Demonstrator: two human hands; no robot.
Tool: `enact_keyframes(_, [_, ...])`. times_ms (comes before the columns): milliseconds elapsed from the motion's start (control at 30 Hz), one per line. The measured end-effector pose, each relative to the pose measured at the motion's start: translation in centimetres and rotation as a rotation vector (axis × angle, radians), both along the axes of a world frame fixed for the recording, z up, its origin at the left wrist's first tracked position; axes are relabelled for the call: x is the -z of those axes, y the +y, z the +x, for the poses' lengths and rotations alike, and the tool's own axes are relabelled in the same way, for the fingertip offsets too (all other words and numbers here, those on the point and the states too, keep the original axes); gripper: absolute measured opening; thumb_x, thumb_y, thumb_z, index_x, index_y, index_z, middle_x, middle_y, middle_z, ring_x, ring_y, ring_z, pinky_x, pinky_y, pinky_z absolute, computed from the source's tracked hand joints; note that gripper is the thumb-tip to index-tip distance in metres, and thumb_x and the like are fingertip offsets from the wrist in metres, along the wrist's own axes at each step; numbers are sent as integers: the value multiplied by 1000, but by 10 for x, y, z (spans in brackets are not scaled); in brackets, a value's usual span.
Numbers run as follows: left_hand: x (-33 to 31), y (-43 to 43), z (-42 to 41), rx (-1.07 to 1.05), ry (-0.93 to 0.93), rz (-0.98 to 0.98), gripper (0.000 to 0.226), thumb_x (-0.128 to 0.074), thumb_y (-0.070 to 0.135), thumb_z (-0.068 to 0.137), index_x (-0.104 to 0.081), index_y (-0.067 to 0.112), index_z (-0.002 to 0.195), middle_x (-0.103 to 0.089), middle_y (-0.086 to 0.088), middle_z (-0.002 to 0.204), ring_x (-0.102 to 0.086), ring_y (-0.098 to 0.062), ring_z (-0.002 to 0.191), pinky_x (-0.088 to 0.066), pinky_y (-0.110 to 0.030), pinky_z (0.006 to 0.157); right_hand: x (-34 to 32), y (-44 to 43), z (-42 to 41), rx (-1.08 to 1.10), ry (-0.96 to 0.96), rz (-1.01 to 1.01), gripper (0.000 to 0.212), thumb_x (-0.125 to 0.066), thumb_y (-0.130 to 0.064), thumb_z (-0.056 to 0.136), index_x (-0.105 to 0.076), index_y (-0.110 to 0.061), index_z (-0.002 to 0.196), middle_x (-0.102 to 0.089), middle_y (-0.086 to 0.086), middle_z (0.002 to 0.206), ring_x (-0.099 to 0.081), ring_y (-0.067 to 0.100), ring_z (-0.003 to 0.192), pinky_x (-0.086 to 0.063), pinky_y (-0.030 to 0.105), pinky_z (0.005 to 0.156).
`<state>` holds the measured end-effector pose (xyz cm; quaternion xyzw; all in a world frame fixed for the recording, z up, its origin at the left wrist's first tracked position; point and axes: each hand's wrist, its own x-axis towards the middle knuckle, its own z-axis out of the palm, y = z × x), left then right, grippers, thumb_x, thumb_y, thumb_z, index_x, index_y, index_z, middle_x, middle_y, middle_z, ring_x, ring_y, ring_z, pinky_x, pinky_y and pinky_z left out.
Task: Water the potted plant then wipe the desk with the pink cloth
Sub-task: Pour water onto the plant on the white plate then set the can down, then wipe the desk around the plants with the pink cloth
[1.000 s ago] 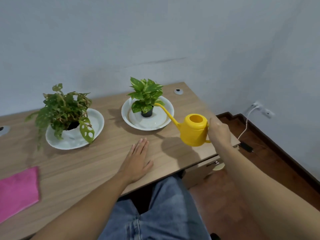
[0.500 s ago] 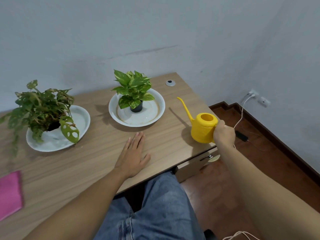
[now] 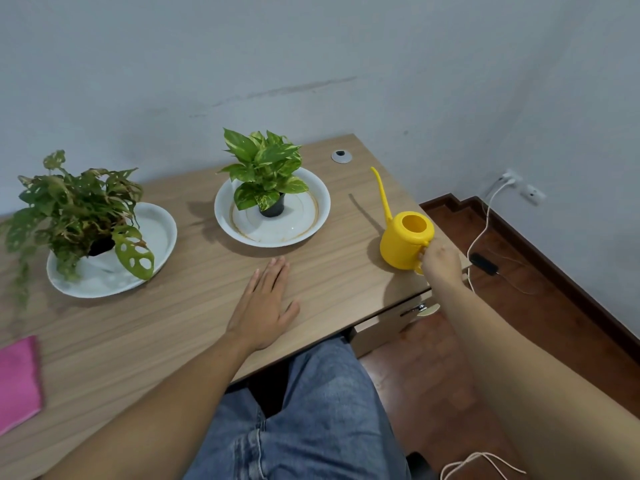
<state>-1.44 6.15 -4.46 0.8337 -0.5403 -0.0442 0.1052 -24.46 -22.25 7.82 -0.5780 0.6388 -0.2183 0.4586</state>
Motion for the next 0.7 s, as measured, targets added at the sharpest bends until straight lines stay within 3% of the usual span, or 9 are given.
enact_keyframes(67, [0,0,0,3,8,0,84,-32,60,113,-3,15,178,2,0,187,9,-12,171,1,-44,139,5,1,-3,-42,29,-12,53,-32,-39,101,-69,-18,70,-77,14,96,-69,43,103,-54,57,101])
enact_keyframes(167, [-1,0,0,5,22,-3,84,-33,59,113,-4,16,178,3,1,187,11,-12,171,4,-42,139,0,5,-7,-79,84,-48,54,-34,-35,106,-69,-17,69,-76,15,101,-66,42,103,-49,49,94])
enact_keyframes(267, [-1,1,1,6,50,-6,85,-33,60,112,-4,15,178,3,1,187,13,-11,171,8,-40,138,-5,9,-10,-119,167,-133,48,-34,-31,110,-69,-5,91,-66,19,101,-62,41,106,-41,41,84])
enact_keyframes(333, [-3,2,3,14,84,-15,85,-34,59,111,-6,15,178,2,1,187,12,-11,171,7,-40,138,-9,13,-13,-115,183,-223,39,-40,-28,109,-66,0,110,-62,19,110,-58,39,112,-45,46,93])
enact_keyframes(433, [-7,4,9,40,142,-43,85,-39,56,111,-8,14,178,-1,-1,187,9,-13,171,2,-39,139,-14,17,-14,-106,204,-316,36,-46,-34,105,-59,-11,129,-56,18,139,-45,39,133,-41,56,113])
enact_keyframes(700, [-32,34,25,-18,204,-125,80,-42,52,115,-11,15,178,-5,6,187,7,-5,170,-11,-40,139,-28,32,6,-292,215,-486,51,-49,-32,109,-50,-5,152,-47,19,156,-37,41,147,-31,50,120])
